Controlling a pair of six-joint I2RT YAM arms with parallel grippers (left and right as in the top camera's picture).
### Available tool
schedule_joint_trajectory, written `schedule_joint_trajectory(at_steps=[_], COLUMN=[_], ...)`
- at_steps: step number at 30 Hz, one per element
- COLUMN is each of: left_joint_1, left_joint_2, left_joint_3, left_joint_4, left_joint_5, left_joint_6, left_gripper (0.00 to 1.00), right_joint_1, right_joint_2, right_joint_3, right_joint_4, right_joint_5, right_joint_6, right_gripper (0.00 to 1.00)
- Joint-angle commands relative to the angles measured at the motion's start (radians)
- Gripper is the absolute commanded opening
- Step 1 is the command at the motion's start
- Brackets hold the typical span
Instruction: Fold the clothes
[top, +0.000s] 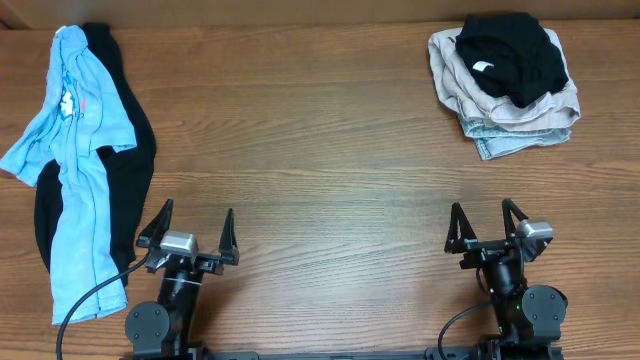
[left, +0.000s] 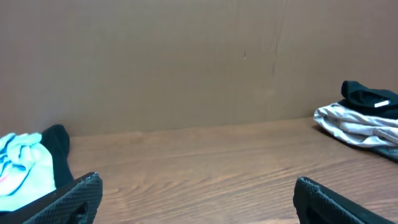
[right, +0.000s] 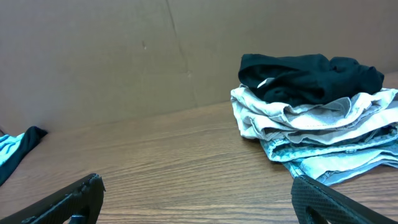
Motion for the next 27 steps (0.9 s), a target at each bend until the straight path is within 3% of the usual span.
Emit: schedule_joint_trajectory(at_steps=[1, 3, 27], left_joint_1=[-0.007, -0.007, -0.007], left_joint_2=[-0.014, -0.014, -0.013], left_joint_3=[-0.006, -0.006, -0.006], left_joint_4=[-0.063, -0.150, -0.139], left_joint_5=[-0.013, -0.026, -0.031], left_joint_6=[0.002, 0.001, 0.001], left_gripper=[1.00, 1.00, 1.00], right_joint_1=[0.004, 0.004, 0.004], right_joint_2=[-0.012, -0.012, -0.012], right_joint_3=[-0.010, -0.010, -0.010], right_joint_4=[0.004, 0.004, 0.004], right_joint_5=[0.006, 0.006, 0.006], right_joint_6=[0.000, 0.000, 0.000], right_gripper=[1.00, 1.00, 1.00])
